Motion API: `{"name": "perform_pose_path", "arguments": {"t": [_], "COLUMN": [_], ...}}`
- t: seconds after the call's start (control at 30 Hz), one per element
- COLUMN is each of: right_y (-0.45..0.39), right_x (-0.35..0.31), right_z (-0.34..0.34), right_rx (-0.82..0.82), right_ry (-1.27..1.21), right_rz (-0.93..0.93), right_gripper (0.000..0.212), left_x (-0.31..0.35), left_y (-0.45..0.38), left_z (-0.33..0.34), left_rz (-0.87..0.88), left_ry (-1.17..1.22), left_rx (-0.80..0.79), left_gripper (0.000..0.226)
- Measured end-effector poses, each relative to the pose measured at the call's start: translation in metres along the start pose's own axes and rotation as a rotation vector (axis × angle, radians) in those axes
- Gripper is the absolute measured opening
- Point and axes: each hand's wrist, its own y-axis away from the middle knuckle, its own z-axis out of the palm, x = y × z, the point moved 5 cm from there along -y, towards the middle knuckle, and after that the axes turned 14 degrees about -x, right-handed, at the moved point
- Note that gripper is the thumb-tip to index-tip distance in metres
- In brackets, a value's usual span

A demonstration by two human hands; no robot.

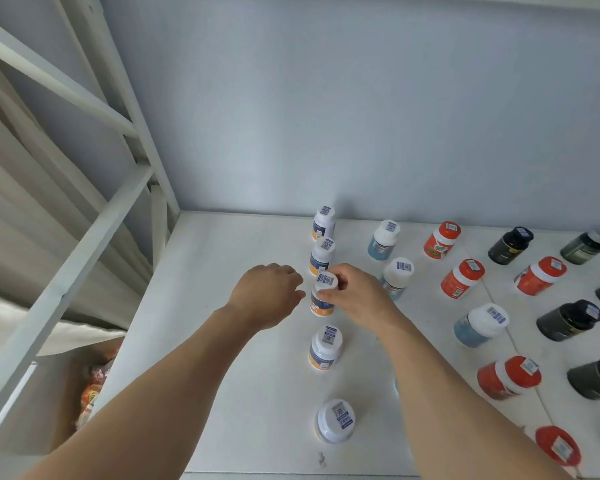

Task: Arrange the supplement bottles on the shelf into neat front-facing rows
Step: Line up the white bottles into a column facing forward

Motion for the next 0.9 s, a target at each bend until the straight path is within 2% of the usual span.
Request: {"name": "perform_pose_path", "arguments": {"t": [0.3,0.43,0.53,0.6,0.67,0.8,0.9], "right_y": [0.000,0.008,0.020,0.028,0.032,0.034,0.030], "right_x": [0.002,-0.004,-0.009,-0.005,0.005,0.033,0.050], "right_z": [0.006,-0.007,-0.042,-0.071,-0.091,-0.106,-0.109], "right_rx": [-0.007,-0.037,0.064,0.183,0.211,0.091,-0.002], "right_ry": [0.008,-0.014,-0.011,0.079,0.128,0.153,0.158], "right_rz": [0.051,0.029,-0.002,0.024,0.070,0.110,0.116], "right_gripper": [0.045,0.059,0.052,0.047,0.050,0.061,0.061], "left_x": [0.007,0.015,0.031,0.047,0.066,0.101,0.119], "left_y": [-0.001,-0.003,-0.009,-0.015,-0.025,-0.050,-0.071], "left_z": [-0.013,-0.024,-0.040,-0.051,-0.057,-0.054,-0.044], "left_rz": [0.056,0.094,0.123,0.143,0.161,0.176,0.129], "left_ry": [0.002,-0.014,-0.008,-0.006,0.007,0.030,0.048], "left_rx": [0.035,0.063,0.099,0.119,0.118,0.043,-0.046], "left_gripper": [0.037,0.036,0.034,0.033,0.034,0.041,0.046]}}
